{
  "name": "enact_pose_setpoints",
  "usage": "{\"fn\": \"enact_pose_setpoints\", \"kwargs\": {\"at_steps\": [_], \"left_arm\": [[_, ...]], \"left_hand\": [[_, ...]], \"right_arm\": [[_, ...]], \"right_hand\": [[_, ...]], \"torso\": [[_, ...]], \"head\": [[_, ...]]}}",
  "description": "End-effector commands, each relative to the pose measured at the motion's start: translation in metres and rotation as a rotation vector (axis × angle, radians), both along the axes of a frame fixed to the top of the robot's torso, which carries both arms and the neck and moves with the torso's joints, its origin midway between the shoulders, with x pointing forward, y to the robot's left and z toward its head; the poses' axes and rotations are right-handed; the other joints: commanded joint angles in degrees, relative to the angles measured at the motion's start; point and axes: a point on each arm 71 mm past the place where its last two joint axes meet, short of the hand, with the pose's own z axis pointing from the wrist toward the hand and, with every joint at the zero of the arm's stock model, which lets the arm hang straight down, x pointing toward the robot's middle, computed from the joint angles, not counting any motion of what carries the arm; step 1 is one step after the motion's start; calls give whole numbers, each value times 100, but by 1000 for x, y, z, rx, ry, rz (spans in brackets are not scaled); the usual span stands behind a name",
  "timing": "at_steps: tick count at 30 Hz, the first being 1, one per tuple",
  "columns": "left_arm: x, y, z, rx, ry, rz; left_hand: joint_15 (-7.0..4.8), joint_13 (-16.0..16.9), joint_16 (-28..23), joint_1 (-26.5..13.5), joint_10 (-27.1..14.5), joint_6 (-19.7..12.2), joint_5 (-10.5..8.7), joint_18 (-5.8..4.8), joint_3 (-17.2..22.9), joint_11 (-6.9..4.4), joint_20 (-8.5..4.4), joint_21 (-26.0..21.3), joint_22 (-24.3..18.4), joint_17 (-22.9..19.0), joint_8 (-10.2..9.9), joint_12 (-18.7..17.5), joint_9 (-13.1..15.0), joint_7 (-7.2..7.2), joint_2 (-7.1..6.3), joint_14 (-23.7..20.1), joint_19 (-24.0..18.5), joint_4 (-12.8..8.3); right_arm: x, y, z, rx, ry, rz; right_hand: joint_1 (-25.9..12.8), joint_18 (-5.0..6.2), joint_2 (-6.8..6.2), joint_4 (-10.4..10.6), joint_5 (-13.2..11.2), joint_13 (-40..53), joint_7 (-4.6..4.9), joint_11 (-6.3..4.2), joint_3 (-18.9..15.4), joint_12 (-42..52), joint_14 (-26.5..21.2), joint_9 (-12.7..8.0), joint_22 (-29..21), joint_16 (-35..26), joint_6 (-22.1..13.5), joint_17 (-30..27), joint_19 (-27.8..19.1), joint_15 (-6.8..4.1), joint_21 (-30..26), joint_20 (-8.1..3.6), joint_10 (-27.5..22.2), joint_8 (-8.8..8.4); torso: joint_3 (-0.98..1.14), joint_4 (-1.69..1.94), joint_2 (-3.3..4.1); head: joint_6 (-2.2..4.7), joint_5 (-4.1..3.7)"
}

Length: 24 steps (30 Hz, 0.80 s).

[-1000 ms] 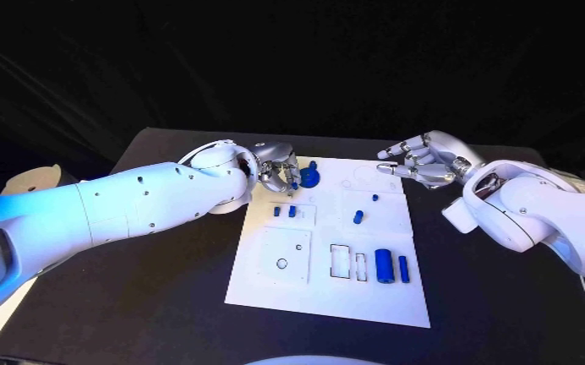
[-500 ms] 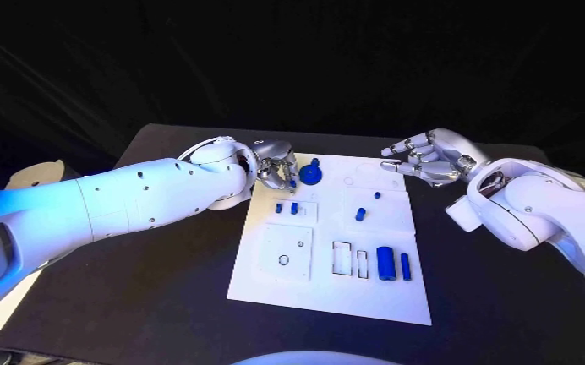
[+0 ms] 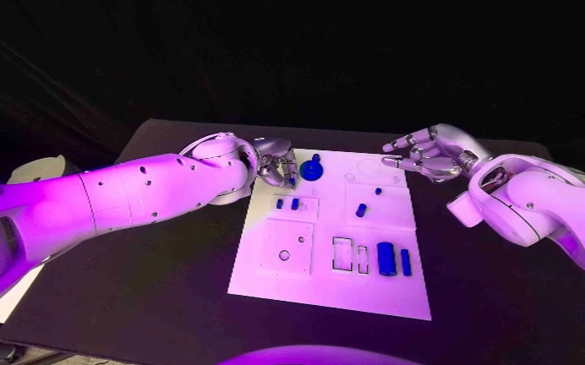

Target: Assemble the parts on the task board

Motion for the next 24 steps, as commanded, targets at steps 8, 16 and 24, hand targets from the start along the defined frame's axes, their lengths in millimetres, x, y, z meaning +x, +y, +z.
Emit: {"fn": "enact_pose_setpoints", "kwargs": {"at_steps": [8,16,24], "left_arm": [[-2,-2,-3,18,38,-7],[-2,-2,-4,22,45,-8],[-3,-3,-4,24,49,-12]], "left_hand": [[-41,8,10,-64,54,50,-3,-43,44,6,8,20,4,-9,23,-28,6,11,-8,194,50,-13],[-43,11,14,-75,65,61,-4,-45,51,3,7,29,13,-7,22,-33,6,8,-6,195,51,-17],[-43,11,14,-75,65,61,-4,-45,51,3,7,29,13,-7,22,-33,6,8,-6,195,51,-17]], "right_arm": [[0,2,0,-9,-9,15],[0,2,0,-10,-9,15],[0,2,0,-11,-8,15]], "right_hand": [[30,27,35,-14,19,5,14,-14,-7,12,433,5,449,-25,46,775,72,-29,-14,-24,5,3],[30,27,35,-14,19,5,14,-14,-7,12,433,5,449,-25,46,775,72,-29,-14,-24,5,3],[42,26,39,-20,34,4,13,-15,-7,13,434,5,451,-22,47,779,73,-30,-13,-26,6,4]], "torso": [[0,6,0],[-3,-2,3],[-3,4,-1]], "head": [[-123,32],[-149,31],[-148,47]]}}
